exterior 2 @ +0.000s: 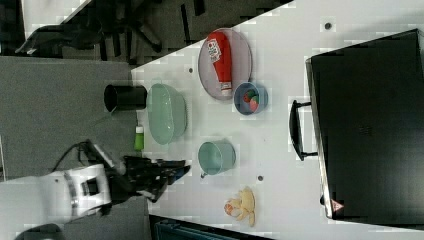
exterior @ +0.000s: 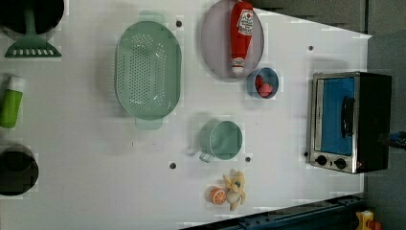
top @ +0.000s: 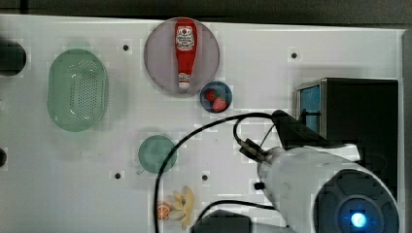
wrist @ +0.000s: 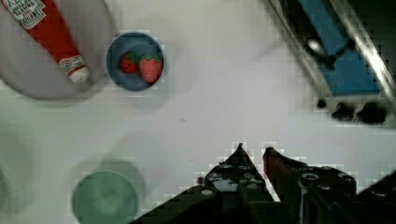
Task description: Flap open oven.
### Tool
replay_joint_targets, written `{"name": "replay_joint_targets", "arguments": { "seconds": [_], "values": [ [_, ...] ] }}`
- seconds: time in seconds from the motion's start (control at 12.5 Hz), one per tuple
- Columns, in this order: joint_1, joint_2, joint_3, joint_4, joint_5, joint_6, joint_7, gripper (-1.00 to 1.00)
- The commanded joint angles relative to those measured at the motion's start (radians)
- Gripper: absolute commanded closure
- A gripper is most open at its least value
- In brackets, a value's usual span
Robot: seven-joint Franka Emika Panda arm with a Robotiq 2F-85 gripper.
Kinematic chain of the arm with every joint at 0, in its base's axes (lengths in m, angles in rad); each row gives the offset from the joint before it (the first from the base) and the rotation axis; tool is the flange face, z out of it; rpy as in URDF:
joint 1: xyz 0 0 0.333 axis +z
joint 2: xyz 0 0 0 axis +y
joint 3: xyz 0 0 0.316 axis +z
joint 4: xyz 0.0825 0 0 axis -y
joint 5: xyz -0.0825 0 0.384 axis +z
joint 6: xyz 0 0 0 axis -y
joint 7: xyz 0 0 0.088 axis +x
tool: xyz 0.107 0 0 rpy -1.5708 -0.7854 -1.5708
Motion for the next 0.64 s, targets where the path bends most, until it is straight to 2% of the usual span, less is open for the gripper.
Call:
{"name": "replay_joint_targets", "arguments": {
  "seconds": [0.08,0.24,0.64],
  "values": [
    [-0.035,0.029,-0.07,-0.075,-0.042,0.11,-0.307,0.65],
    [-0.043,0.064,-0.11,-0.087,-0.081,0.199,-0.411,0.65],
    [-0.056,0.198,-0.197,-0.09,-0.082,0.36,-0.518,0.65]
  ]
}}
